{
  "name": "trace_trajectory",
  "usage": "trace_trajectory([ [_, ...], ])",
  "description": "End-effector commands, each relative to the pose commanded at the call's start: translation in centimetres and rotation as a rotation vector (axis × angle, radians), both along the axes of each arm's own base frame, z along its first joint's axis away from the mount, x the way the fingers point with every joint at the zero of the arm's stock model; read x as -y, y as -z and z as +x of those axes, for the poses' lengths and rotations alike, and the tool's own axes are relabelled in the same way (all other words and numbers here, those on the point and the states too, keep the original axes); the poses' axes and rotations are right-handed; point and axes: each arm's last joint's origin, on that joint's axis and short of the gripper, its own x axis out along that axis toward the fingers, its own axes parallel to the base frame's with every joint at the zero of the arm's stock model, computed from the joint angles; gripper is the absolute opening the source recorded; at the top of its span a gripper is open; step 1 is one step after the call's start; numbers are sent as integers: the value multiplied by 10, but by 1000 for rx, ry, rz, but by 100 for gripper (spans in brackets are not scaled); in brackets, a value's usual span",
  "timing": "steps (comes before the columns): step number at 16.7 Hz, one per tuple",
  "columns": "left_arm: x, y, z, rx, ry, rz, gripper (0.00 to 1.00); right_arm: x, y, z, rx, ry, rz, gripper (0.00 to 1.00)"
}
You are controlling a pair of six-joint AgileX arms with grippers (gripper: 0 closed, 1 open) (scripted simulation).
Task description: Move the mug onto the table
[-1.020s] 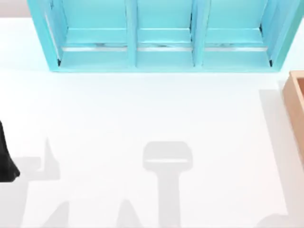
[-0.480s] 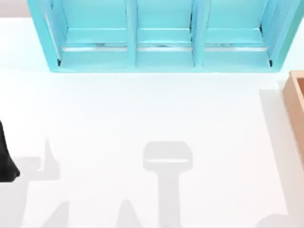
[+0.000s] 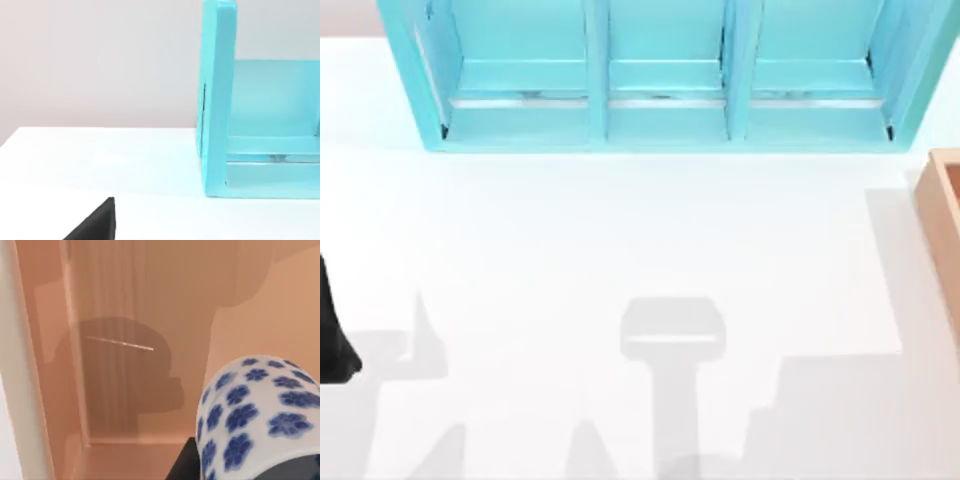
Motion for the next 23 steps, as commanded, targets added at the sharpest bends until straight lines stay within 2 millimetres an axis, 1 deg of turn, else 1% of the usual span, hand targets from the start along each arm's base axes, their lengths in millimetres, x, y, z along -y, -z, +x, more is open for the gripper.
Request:
trace_trajectory([
  [2, 0, 0, 0, 0, 0, 0, 100, -23, -21, -5, 1, 0, -2, 0],
  [4, 0, 0, 0, 0, 0, 0, 100, -35, -36, -10, 15, 0, -4, 0],
  [5, 0, 0, 0, 0, 0, 0, 100, -37, -39, -11, 19, 0, -4, 0],
  [10, 0, 0, 0, 0, 0, 0, 100, -36, -37, -10, 13, 5, -2, 0],
  [12, 0, 0, 0, 0, 0, 0, 100, -43, -39, -4, -6, 5, -2, 0],
  [13, 0, 0, 0, 0, 0, 0, 100, -49, -41, 3, -22, 5, -2, 0],
  [15, 0, 0, 0, 0, 0, 0, 100, -70, -45, 22, -58, 4, -9, 0],
  [17, 0, 0, 0, 0, 0, 0, 100, -99, -49, 49, -82, 3, -20, 0],
  [21, 0, 0, 0, 0, 0, 0, 100, -169, -63, 103, -31, 2, -21, 0],
  [23, 0, 0, 0, 0, 0, 0, 100, -209, -71, 118, 13, 0, -6, 0],
])
